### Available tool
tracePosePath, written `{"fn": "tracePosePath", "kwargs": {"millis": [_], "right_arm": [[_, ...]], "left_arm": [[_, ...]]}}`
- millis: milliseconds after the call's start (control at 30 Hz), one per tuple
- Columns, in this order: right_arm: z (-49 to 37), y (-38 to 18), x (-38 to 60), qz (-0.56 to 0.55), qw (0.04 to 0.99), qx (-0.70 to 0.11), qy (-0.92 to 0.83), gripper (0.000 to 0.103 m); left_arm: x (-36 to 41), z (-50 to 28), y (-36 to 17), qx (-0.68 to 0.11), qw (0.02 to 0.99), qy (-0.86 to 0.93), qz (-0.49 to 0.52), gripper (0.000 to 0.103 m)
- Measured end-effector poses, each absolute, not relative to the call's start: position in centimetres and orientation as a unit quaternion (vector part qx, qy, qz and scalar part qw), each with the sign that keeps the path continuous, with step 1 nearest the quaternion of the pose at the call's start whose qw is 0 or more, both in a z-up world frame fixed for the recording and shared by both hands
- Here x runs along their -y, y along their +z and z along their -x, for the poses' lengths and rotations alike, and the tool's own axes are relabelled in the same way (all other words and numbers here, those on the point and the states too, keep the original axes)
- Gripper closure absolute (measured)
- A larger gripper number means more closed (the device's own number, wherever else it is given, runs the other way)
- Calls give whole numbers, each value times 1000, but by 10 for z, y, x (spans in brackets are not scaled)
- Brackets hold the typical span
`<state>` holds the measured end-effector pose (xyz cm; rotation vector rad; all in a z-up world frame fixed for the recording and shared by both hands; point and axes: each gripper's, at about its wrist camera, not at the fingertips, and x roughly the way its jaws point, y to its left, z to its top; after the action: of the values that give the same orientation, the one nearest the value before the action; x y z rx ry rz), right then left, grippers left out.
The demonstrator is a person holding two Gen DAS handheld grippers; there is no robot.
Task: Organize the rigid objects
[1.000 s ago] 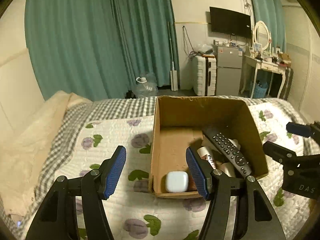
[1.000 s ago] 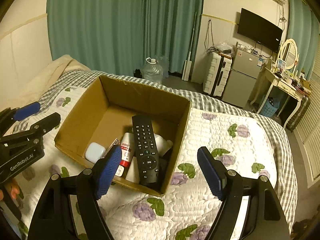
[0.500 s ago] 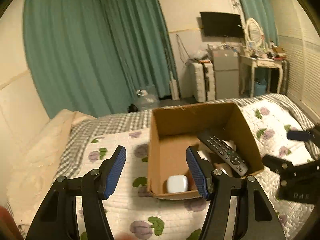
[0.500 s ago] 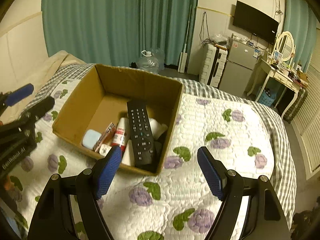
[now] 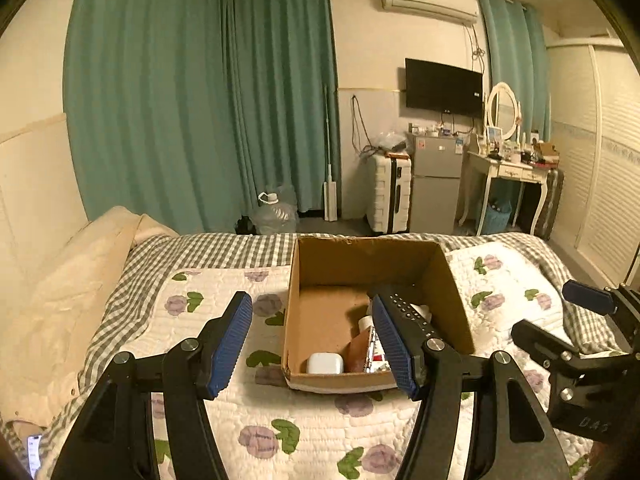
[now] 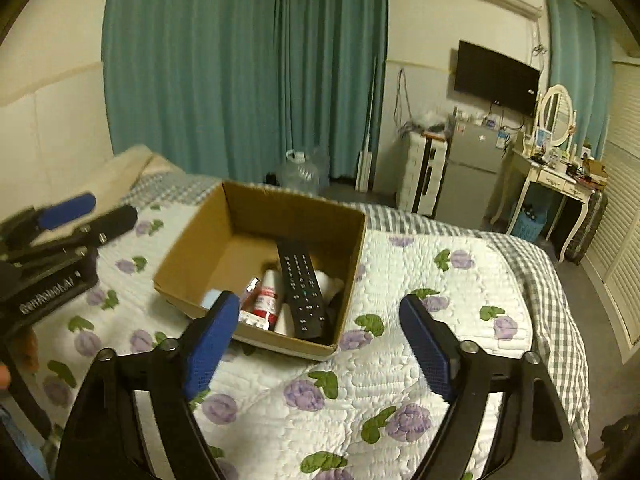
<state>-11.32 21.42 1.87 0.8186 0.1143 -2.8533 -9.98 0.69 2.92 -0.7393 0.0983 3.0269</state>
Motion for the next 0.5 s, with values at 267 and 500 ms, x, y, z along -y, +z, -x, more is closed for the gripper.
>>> {"fn": "tracePosePath", "kwargs": {"millis": [267, 500], "right_arm": [[86, 27, -222, -237, 74, -3, -969, 13], [81, 22, -224, -222, 69, 0, -973, 8]], "left_arm": [[-13, 77, 31, -35, 30, 976, 212, 38], [-18, 71, 31, -43, 21, 978, 204, 38]]}}
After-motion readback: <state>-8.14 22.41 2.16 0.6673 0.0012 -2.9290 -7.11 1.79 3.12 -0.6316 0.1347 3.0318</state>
